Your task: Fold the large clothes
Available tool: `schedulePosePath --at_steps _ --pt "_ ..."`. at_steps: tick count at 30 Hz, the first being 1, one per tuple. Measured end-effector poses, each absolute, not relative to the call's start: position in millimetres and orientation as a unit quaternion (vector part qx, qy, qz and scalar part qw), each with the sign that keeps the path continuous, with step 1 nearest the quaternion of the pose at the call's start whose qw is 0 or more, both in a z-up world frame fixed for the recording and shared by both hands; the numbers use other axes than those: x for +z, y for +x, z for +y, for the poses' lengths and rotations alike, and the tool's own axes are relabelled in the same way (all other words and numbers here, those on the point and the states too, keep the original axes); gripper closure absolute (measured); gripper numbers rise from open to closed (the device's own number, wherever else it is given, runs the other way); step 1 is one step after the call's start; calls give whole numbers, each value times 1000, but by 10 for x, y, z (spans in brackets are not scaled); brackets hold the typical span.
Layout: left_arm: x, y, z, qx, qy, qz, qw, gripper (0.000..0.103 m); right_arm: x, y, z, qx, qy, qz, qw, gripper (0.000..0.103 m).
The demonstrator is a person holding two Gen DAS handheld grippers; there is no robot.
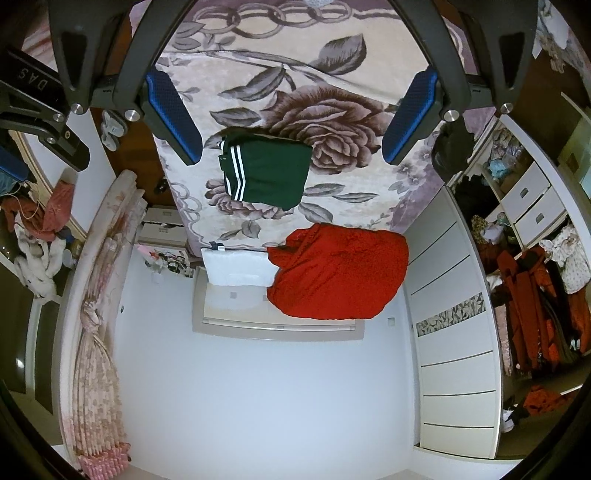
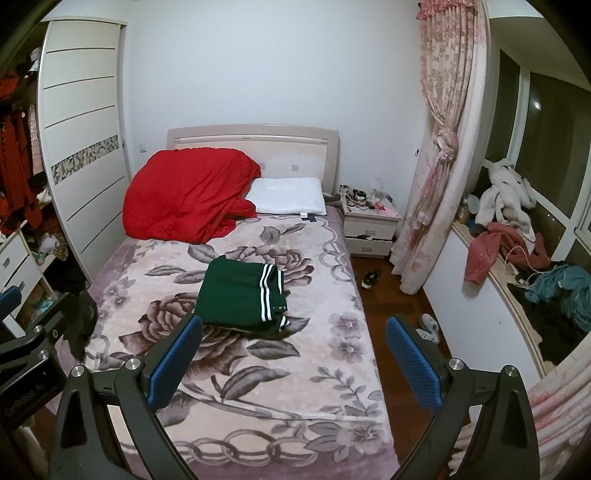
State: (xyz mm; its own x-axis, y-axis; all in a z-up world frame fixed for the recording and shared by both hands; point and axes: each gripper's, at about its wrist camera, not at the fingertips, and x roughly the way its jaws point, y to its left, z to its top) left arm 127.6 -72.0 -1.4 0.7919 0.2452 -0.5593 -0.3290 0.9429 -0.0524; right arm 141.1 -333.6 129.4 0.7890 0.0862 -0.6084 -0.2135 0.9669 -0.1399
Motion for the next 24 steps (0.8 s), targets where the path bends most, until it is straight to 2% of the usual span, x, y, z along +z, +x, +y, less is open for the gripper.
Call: schedulePosePath --at_steps 24 --pt "0 1195 -632 152 -77 282 944 3 1295 1317 -3331 82 -105 311 941 2"
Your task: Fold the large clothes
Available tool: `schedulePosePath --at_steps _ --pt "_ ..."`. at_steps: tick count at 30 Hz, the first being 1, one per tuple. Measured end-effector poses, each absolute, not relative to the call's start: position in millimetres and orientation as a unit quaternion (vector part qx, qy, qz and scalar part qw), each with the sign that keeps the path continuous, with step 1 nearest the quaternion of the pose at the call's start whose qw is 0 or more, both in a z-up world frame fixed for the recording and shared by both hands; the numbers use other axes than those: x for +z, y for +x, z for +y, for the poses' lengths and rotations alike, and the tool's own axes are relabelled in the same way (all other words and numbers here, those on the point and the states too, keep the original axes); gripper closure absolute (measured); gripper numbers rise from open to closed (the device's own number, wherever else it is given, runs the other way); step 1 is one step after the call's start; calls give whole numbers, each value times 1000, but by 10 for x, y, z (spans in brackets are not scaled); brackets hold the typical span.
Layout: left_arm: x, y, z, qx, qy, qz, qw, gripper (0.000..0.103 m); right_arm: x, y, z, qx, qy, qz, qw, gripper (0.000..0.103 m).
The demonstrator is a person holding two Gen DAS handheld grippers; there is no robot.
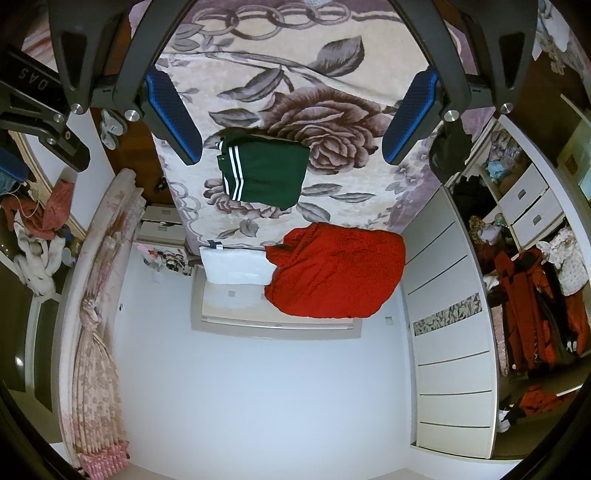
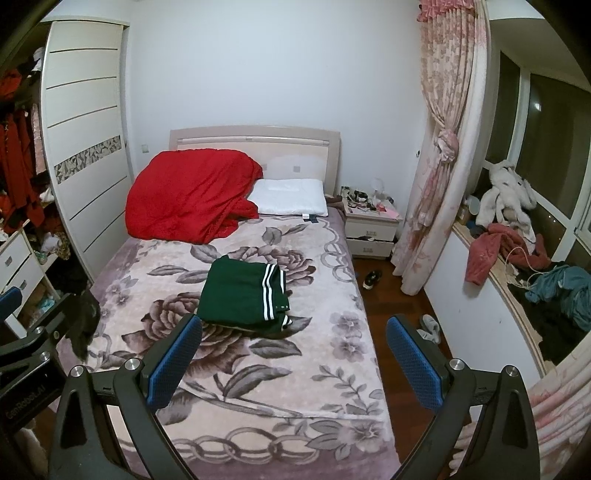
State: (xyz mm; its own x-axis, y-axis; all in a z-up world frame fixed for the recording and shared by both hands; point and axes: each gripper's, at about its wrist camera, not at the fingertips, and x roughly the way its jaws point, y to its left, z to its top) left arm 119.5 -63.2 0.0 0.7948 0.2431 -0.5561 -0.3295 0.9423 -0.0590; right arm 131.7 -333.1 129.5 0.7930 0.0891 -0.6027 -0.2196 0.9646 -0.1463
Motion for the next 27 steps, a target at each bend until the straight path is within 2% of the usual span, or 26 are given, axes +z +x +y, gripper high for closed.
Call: schedulePosePath --at_steps 27 --pt "-12 1153 -632 153 -74 281 945 3 1312 1393 -3269 84 -107 308 941 1"
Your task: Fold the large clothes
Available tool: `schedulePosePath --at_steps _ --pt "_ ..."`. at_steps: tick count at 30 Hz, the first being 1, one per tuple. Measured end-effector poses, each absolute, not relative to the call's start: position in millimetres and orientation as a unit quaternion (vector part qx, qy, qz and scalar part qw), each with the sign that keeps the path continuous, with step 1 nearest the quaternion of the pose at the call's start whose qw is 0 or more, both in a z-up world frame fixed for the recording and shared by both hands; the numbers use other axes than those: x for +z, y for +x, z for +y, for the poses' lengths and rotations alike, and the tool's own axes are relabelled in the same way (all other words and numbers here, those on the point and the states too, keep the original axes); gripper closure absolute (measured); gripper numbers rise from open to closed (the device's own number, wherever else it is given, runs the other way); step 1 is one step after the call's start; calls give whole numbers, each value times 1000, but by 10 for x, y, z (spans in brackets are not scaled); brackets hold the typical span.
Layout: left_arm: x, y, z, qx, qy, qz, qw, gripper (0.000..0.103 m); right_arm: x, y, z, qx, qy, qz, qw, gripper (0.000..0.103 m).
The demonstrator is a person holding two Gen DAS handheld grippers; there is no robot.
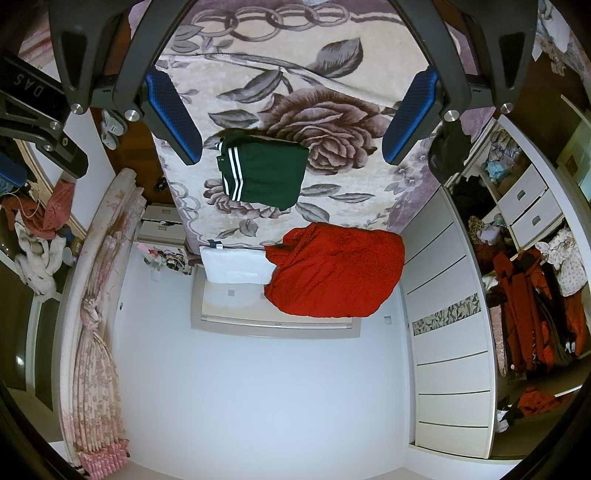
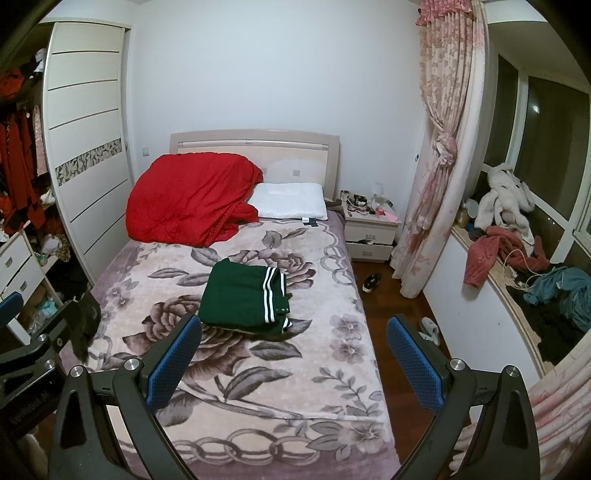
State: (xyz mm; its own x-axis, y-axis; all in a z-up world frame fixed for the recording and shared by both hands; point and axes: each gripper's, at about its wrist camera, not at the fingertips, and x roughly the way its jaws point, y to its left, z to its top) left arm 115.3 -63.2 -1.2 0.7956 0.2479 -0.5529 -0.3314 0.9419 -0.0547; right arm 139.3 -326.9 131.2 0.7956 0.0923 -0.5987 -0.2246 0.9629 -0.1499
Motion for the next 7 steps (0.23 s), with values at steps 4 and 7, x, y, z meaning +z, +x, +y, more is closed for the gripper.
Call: schedulePosePath --at_steps 4,7 --pt "-18 1160 -642 153 -75 280 945 3 1357 1379 -3230 85 -106 309 941 1" --pt "-7 1126 -627 157 -77 276 945 3 1371 1356 -3219 85 -106 309 941 1"
